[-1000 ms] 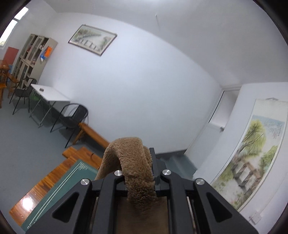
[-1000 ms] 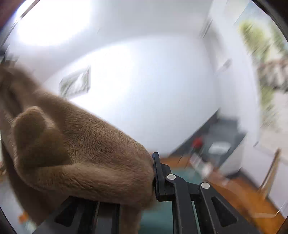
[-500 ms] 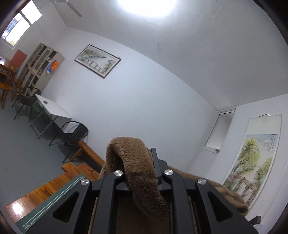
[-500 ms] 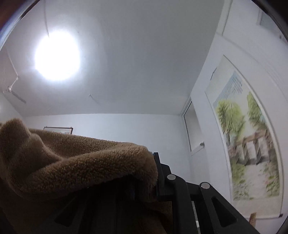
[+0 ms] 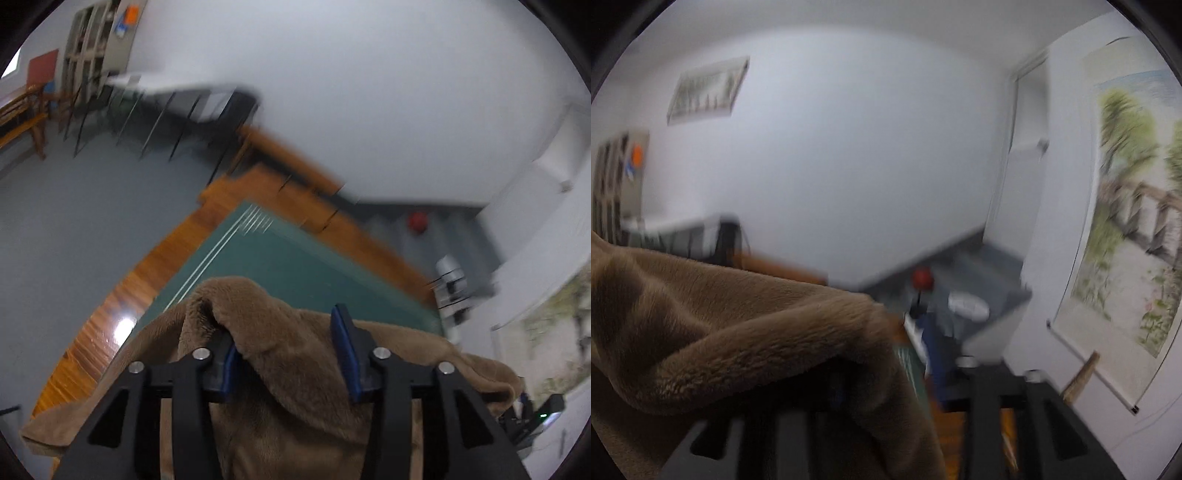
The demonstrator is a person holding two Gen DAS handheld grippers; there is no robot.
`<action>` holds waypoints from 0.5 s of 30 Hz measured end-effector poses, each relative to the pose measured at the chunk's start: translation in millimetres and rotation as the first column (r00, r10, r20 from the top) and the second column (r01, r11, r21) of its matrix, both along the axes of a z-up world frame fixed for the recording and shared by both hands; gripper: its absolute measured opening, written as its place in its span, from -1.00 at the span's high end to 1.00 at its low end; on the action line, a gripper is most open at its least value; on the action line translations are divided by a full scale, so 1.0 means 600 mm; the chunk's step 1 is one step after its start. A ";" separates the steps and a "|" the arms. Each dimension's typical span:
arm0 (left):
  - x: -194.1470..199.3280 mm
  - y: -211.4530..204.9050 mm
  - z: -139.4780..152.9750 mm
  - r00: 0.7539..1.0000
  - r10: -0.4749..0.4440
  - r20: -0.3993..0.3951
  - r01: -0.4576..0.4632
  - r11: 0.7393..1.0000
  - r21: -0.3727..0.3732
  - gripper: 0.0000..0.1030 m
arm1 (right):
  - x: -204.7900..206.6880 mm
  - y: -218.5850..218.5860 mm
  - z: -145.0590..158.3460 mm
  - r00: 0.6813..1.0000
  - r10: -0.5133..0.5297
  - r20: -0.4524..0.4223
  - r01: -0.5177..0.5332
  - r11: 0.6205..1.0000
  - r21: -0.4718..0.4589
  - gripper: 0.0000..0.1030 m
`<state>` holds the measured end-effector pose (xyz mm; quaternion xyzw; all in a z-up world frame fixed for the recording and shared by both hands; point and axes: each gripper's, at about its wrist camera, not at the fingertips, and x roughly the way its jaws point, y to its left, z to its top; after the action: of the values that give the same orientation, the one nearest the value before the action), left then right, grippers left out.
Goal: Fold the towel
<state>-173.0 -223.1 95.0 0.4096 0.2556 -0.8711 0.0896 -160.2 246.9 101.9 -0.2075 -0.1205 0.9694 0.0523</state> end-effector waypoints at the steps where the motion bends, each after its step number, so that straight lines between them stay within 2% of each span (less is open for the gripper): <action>1: -0.050 -0.004 -0.050 0.996 -0.007 0.088 0.008 1.000 -0.008 0.01 | -0.047 -0.005 -0.040 0.996 -0.001 0.091 0.000 1.000 0.010 -0.49; 2: -0.098 -0.007 -0.100 0.985 -0.013 0.173 0.016 1.000 -0.014 0.01 | -0.074 -0.010 -0.077 0.986 0.004 0.166 -0.006 1.000 0.011 -0.49; 4: -0.129 -0.008 -0.184 0.963 -0.037 0.266 0.038 0.999 0.004 0.01 | -0.111 -0.021 -0.147 0.954 0.017 0.300 -0.020 1.000 0.009 -0.49; 5: -0.134 -0.005 -0.214 0.957 -0.061 0.282 0.057 0.998 0.021 0.01 | -0.129 -0.027 -0.182 0.931 0.023 0.365 -0.027 1.000 0.008 -0.49; 7: -0.148 -0.009 -0.266 0.944 -0.098 0.315 0.089 0.995 0.041 0.01 | -0.129 -0.038 -0.218 0.924 0.010 0.383 -0.034 0.998 0.054 -0.49; 10: -0.173 -0.020 -0.315 0.928 -0.122 0.351 0.100 0.992 0.078 0.01 | -0.122 -0.056 -0.255 0.912 0.004 0.409 -0.039 0.996 0.079 -0.49; 13: -0.192 -0.019 -0.325 0.929 -0.164 0.331 0.132 0.984 0.119 0.00 | -0.121 -0.069 -0.257 0.907 0.021 0.421 -0.039 0.999 0.034 -0.49; 15: -0.203 -0.014 -0.324 0.930 -0.193 0.312 0.157 0.978 0.138 -0.12 | -0.126 -0.086 -0.250 0.900 0.068 0.431 -0.066 0.998 -0.020 -0.49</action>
<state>-295.0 -231.6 -99.5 0.5726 0.2475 -0.7810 0.0296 -235.8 195.1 -48.4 -0.4126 -0.1338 0.9010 -0.0095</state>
